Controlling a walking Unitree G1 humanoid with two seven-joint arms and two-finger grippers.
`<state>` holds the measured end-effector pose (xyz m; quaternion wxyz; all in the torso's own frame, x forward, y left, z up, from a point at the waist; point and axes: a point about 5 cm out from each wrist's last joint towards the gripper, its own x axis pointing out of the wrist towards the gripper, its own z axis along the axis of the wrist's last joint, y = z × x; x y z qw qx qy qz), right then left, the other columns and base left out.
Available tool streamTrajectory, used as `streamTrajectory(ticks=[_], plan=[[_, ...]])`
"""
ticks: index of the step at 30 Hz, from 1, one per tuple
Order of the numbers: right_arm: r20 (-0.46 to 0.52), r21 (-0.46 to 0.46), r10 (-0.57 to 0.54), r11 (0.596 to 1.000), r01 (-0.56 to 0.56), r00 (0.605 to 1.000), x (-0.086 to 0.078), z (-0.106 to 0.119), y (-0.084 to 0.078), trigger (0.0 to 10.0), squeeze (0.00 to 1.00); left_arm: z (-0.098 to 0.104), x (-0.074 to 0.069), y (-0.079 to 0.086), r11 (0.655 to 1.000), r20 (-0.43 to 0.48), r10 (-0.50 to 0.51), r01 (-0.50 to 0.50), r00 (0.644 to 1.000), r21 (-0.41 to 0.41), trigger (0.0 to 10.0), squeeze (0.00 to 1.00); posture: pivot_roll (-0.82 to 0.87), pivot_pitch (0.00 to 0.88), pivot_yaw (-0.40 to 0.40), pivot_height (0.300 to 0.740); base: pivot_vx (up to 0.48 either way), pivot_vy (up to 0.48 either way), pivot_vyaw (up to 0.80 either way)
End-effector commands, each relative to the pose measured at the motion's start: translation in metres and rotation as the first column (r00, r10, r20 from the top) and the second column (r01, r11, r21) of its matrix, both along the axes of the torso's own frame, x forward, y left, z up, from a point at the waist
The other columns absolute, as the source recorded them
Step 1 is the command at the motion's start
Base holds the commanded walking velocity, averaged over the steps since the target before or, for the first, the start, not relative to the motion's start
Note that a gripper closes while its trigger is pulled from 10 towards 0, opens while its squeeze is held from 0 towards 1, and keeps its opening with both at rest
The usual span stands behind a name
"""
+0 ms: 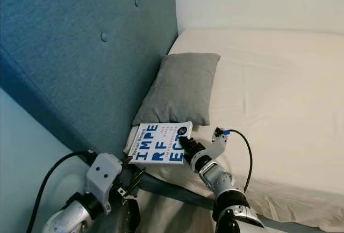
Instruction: Clean up the room
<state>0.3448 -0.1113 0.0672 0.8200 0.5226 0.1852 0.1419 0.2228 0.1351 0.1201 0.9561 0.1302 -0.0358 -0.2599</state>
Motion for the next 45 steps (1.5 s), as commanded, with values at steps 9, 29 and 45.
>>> streamTrajectory(ticks=[9,29,45], plan=[[0.011,0.034,-0.119,0.992,0.118,0.993,0.006,0.002,0.000,10.0,0.00,-0.003,-0.004,0.000,0.999,-0.019,-0.022,0.023,1.000,0.039,10.0,0.00,0.17,0.290,0.049,0.552,0.000,0.000,0.00],[0.020,-0.024,-0.142,0.989,0.143,0.990,0.017,0.011,-0.019,10.0,0.00,-0.003,-0.002,-0.003,0.999,-0.027,-0.015,0.016,1.000,0.034,10.0,0.00,0.17,0.303,0.050,0.552,0.000,0.000,0.00],[0.058,-0.028,-0.248,0.968,0.250,0.967,0.028,0.030,-0.052,10.0,0.00,-0.004,-0.002,-0.003,0.999,-0.034,-0.007,0.008,0.999,0.036,10.0,0.00,0.17,0.307,0.057,0.552,0.000,0.000,0.00]])
